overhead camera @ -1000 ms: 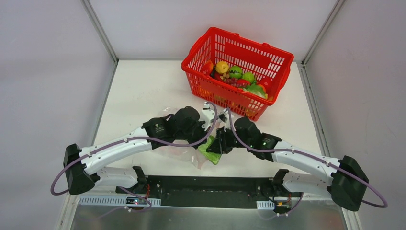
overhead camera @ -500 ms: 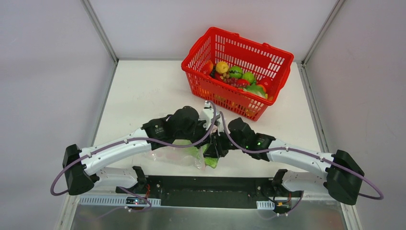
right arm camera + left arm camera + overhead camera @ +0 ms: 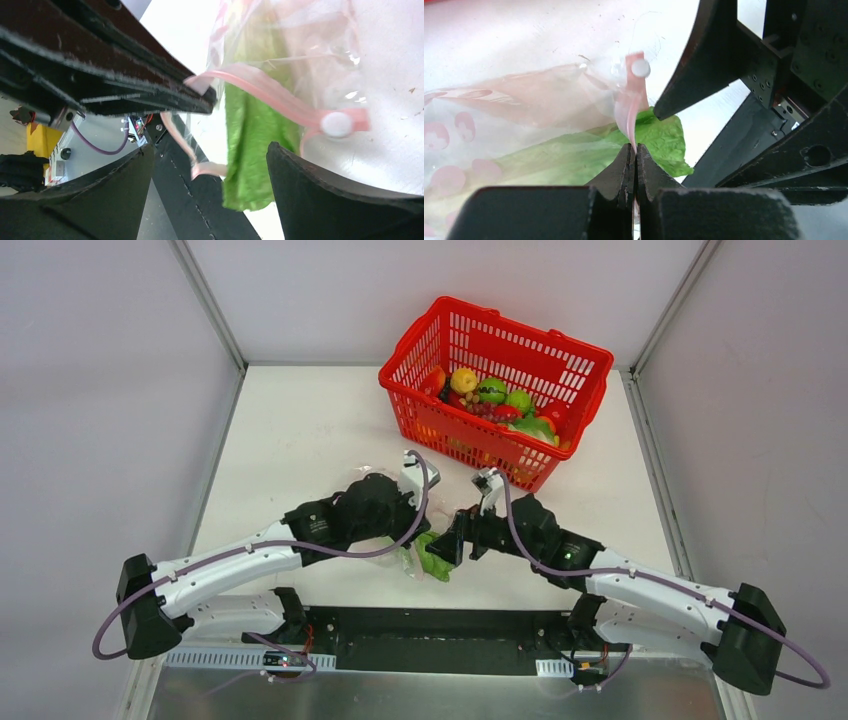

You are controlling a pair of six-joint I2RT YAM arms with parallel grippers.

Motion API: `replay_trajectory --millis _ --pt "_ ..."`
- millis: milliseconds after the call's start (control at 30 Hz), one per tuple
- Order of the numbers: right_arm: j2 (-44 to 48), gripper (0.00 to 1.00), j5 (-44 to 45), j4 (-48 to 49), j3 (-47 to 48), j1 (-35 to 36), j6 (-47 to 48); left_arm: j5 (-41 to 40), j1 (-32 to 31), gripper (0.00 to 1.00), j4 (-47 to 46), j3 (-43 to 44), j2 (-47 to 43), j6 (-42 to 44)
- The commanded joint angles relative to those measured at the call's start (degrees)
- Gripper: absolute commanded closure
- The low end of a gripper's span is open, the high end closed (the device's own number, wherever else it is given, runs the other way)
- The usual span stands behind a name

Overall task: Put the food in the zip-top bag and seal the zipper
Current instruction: Place the fake vegetable in the zipper food storage bag.

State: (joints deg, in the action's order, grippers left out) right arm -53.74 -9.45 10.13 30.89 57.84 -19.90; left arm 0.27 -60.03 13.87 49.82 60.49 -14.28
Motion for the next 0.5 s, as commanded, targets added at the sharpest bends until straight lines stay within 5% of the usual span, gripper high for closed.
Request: replay_trajectory --millis 0,467 --pt "2.06 0.16 -0.26 1.95 -3.17 0.15 -4.03 -4.04 -0.29 1.0 -5.8 -0.65 -1.4 -2.2" --pt "5.8 0.14 17.02 12.59 -12.37 3.37 -5.5 -4.21 -0.26 1.0 -3.5 -1.75 1.03 -3.06"
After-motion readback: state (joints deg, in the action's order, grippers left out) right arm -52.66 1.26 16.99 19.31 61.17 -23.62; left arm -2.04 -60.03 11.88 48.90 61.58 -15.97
